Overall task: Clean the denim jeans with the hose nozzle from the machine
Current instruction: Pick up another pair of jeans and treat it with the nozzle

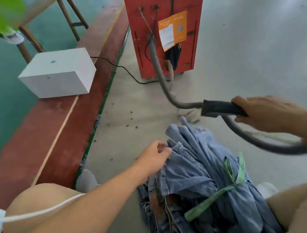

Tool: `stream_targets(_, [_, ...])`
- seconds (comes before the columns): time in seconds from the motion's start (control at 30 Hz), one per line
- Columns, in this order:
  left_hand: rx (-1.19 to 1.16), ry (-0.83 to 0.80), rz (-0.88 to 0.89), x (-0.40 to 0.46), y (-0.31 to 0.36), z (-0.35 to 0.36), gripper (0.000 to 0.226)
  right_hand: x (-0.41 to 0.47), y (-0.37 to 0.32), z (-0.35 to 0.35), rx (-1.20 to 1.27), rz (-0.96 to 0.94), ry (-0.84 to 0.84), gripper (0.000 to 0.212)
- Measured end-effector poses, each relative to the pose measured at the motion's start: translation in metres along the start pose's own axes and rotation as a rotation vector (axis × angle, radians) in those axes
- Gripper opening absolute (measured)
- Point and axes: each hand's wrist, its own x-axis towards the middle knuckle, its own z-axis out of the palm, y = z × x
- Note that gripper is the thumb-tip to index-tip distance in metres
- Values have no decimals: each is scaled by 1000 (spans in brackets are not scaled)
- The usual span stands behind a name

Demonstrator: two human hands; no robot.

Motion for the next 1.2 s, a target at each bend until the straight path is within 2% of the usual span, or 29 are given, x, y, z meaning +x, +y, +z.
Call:
stream_targets(0.07, [-204, 4, -171, 15, 6, 7, 29, 1, -14, 10, 94, -3, -8, 33])
stream_targets(0.2, [-230, -108, -292, 29, -1, 14, 31, 9, -31, 19, 194, -83, -4, 33])
stream_targets(0.3, [-268, -102, -242, 33, -8, 15, 13, 13, -40, 21, 184, -141, -36, 26])
stream_targets(0.43, [-246, 49, -109, 33, -2, 11, 30, 16, -53, 28, 156, -151, -68, 21])
stream_targets(0.57, [-481, -91, -144, 34, 2, 9, 23, 8, -59, 28, 200, -79, -101, 24])
stream_targets(0.67, [-325, -174, -288, 35, 1, 13, 37, -5, -59, 27, 253, -31, -86, 31])
stream_targets(0.73, [-215, -217, -335, 36, -5, 18, 29, -14, -58, 24, 276, -8, -92, 34])
stream_targets(0.8, [-215, -228, -338, 36, -10, 22, 18, -21, -56, 20, 270, 13, -107, 33])
stream_targets(0.97, [-377, -180, -276, 40, -8, 23, 28, -32, -63, 23, 345, 64, -115, 29])
stream_targets(1.13, [-408, -196, -227, 37, -5, 23, 24, -27, -58, 19, 276, 95, -67, 31])
stream_targets(1.2, [-426, -229, -224, 34, -3, 21, 24, -24, -52, 18, 303, 114, -96, 29])
